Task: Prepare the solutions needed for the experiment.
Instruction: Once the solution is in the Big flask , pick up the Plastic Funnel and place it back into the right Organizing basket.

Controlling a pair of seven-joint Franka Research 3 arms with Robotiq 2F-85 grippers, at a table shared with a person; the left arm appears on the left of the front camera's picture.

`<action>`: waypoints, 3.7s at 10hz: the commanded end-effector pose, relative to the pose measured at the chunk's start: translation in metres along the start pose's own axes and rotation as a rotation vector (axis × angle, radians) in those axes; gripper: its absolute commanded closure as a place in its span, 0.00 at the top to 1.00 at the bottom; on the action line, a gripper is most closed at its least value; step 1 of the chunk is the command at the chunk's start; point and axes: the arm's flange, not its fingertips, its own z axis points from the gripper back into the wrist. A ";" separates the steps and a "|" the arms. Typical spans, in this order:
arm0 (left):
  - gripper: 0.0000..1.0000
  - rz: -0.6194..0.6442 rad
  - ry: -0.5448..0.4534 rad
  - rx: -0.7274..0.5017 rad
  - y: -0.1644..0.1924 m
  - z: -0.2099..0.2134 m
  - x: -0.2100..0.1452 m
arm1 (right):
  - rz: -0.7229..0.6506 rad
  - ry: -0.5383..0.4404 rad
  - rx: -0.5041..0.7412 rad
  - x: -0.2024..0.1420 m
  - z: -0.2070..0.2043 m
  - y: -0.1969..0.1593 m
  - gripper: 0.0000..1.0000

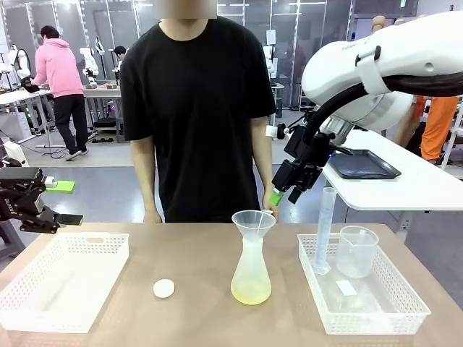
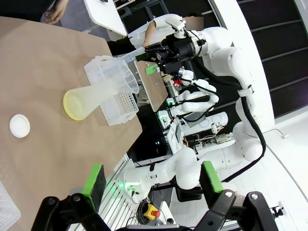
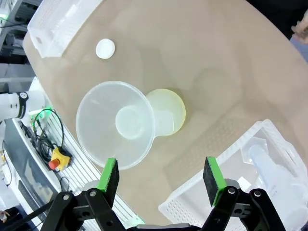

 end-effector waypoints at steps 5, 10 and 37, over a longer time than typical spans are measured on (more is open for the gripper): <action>1.00 -0.007 -0.004 -0.019 -0.002 -0.001 0.003 | -0.130 0.069 0.050 0.006 -0.026 -0.006 0.88; 1.00 -0.007 -0.004 -0.019 -0.002 -0.001 0.003 | -0.171 0.077 0.118 0.005 -0.048 0.000 0.88; 1.00 -0.007 -0.004 -0.019 -0.002 -0.001 0.003 | -0.163 -0.009 -0.025 0.000 -0.007 0.045 0.00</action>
